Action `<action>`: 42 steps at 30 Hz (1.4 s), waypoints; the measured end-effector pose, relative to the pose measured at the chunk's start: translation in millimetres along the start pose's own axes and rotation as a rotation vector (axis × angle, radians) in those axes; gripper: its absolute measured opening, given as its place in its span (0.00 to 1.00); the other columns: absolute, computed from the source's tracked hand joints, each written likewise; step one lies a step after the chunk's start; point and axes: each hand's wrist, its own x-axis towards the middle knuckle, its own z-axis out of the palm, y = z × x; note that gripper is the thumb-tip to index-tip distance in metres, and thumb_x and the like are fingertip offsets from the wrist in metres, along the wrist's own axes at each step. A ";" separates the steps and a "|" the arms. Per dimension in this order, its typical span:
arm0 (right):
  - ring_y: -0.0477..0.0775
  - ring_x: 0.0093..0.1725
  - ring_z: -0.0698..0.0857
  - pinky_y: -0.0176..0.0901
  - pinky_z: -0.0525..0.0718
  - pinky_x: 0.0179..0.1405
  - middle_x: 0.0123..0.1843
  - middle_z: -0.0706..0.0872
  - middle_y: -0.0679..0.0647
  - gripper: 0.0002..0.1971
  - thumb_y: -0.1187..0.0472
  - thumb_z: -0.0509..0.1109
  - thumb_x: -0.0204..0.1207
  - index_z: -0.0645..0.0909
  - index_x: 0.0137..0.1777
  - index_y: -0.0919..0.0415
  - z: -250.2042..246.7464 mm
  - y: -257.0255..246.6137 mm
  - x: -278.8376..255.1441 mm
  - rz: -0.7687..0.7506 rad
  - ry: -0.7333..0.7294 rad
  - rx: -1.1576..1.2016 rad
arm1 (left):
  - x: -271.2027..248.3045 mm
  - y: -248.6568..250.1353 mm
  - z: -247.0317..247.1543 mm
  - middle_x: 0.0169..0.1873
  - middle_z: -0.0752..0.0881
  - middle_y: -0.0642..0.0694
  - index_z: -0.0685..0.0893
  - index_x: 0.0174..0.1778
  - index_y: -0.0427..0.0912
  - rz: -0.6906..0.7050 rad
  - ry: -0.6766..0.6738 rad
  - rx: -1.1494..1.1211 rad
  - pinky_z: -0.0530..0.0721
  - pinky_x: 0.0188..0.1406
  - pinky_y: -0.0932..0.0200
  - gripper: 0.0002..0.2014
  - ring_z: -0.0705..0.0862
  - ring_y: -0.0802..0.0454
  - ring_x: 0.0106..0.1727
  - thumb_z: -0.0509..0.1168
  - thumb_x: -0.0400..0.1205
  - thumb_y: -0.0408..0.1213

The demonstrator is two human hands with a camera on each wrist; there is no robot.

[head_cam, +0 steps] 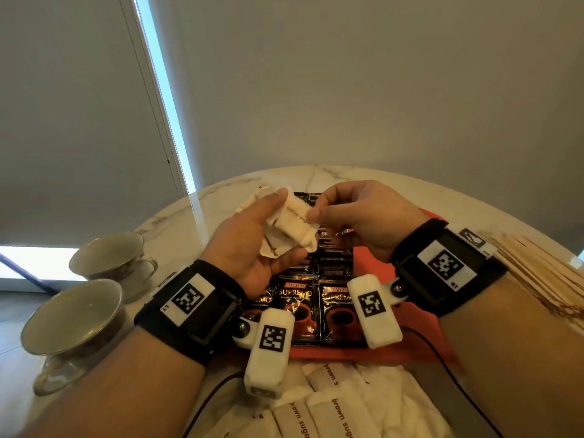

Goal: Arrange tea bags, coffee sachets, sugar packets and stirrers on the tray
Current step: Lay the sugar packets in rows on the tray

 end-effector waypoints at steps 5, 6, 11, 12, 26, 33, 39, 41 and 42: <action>0.53 0.36 0.88 0.47 0.89 0.35 0.39 0.90 0.57 0.05 0.69 0.78 0.76 0.84 0.47 0.62 -2.3 3.1 3.4 -0.023 0.055 0.086 | 1.5 -1.7 -0.4 0.48 0.96 0.39 0.86 0.65 0.43 0.064 -0.015 0.039 0.90 0.25 0.58 0.13 0.95 0.44 0.40 0.73 0.84 0.33; 0.53 0.37 0.90 0.47 0.90 0.35 0.41 0.91 0.57 0.06 0.69 0.78 0.76 0.85 0.49 0.63 -0.8 3.2 3.4 -0.028 0.052 0.098 | 2.2 -2.9 -0.4 0.49 0.96 0.39 0.86 0.66 0.43 0.082 -0.010 0.045 0.90 0.26 0.57 0.14 0.95 0.44 0.41 0.73 0.84 0.31; 0.56 0.44 0.92 0.47 0.91 0.40 0.50 0.93 0.61 0.17 0.65 0.84 0.67 0.87 0.54 0.65 3.9 5.8 3.2 0.034 -0.057 0.060 | 5.7 -4.9 -1.8 0.51 0.95 0.40 0.85 0.66 0.43 0.151 0.019 0.067 0.89 0.27 0.58 0.16 0.96 0.44 0.44 0.74 0.83 0.29; 0.56 0.42 0.92 0.47 0.91 0.39 0.47 0.93 0.60 0.13 0.65 0.83 0.68 0.87 0.52 0.65 3.8 5.7 3.7 0.027 -0.035 0.070 | 6.0 -4.8 -2.0 0.50 0.95 0.40 0.85 0.65 0.44 0.164 0.017 0.073 0.90 0.27 0.58 0.16 0.96 0.44 0.45 0.74 0.83 0.29; 0.49 0.27 0.84 0.43 0.89 0.32 0.29 0.86 0.54 0.11 0.68 0.84 0.69 0.85 0.47 0.68 -2.3 3.4 10.9 0.058 0.085 0.066 | 15.2 -3.4 -5.4 0.53 0.95 0.40 0.85 0.67 0.45 0.196 0.114 -0.014 0.90 0.27 0.58 0.18 0.96 0.41 0.48 0.74 0.82 0.26; 0.50 0.35 0.88 0.44 0.90 0.35 0.39 0.91 0.57 0.09 0.67 0.81 0.73 0.86 0.50 0.64 -3.7 4.3 13.5 0.064 0.102 0.022 | 18.1 -3.5 -6.5 0.53 0.95 0.39 0.84 0.68 0.44 0.149 0.113 -0.035 0.90 0.27 0.59 0.19 0.96 0.42 0.46 0.75 0.82 0.27; 0.46 0.23 0.81 0.37 0.82 0.24 0.29 0.85 0.53 0.11 0.72 0.74 0.80 0.80 0.40 0.58 -45.9 13.1 28.8 0.056 0.373 0.190 | 21.5 -2.3 -9.7 0.57 0.92 0.37 0.84 0.68 0.44 0.146 0.142 -0.056 0.90 0.28 0.57 0.19 0.95 0.39 0.50 0.74 0.83 0.27; 0.43 0.19 0.78 0.33 0.78 0.22 0.23 0.81 0.50 0.14 0.72 0.70 0.83 0.77 0.37 0.57 -67.0 28.7 37.8 0.153 0.459 0.207 | 22.0 -2.8 -9.7 0.58 0.92 0.37 0.83 0.68 0.44 0.138 0.135 -0.056 0.91 0.29 0.57 0.18 0.95 0.39 0.51 0.74 0.83 0.27; 0.43 0.17 0.76 0.33 0.76 0.21 0.21 0.79 0.49 0.15 0.71 0.68 0.84 0.76 0.36 0.57 -74.4 38.8 41.7 0.226 0.470 0.200 | 22.4 -3.3 -9.6 0.59 0.92 0.37 0.83 0.69 0.44 0.134 0.133 -0.055 0.91 0.29 0.57 0.19 0.94 0.38 0.53 0.74 0.83 0.27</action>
